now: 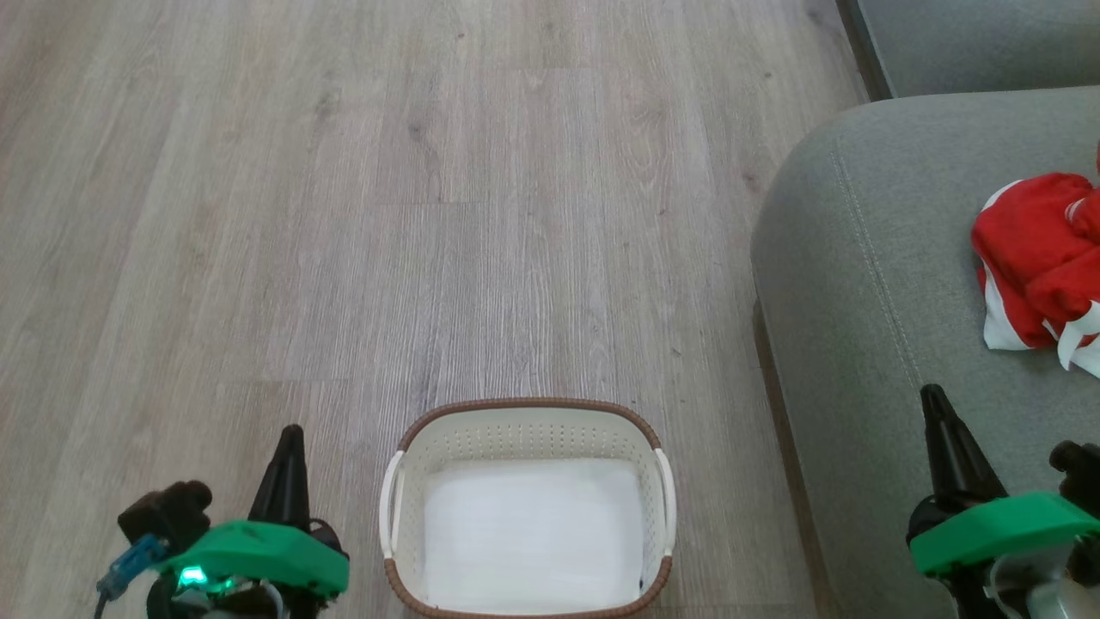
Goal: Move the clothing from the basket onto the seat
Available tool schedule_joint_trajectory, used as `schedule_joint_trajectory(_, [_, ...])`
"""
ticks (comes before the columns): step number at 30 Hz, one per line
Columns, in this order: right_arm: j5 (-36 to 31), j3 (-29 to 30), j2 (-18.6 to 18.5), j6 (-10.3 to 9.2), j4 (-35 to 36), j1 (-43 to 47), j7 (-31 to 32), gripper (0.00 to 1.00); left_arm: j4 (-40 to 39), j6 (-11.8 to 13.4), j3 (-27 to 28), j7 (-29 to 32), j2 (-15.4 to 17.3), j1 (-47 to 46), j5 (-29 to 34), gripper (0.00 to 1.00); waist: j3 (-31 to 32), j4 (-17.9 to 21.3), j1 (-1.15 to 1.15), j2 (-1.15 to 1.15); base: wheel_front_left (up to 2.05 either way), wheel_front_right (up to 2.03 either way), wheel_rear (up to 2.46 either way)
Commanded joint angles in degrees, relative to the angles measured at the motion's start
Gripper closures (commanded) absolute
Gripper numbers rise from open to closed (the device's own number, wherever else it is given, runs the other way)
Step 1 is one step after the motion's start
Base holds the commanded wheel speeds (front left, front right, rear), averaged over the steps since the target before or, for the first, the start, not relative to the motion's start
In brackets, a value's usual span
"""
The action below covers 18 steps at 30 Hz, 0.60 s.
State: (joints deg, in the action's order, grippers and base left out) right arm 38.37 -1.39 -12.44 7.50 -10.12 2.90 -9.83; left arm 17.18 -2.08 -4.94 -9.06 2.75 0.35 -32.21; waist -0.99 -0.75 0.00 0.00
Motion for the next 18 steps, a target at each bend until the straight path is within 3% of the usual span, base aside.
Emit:
schedule_joint_trajectory(1, [1.6,0.6,-0.1,0.01,1.5,-3.2,0.6,1.0,-1.9,-0.6,1.1,0.3,0.1,-2.8,-1.6,1.0,0.0,0.0,0.0,0.0,0.0,0.0,0.0])
schedule_joint_trajectory(18, [10.7,1.7,1.5,0.0,0.6,-4.2,3.2,1.0,-2.1,-1.4,2.9,2.9,0.1,-3.4,-11.6,1.0,0.1,0.1,0.0,0.0,0.0,0.0,0.0])
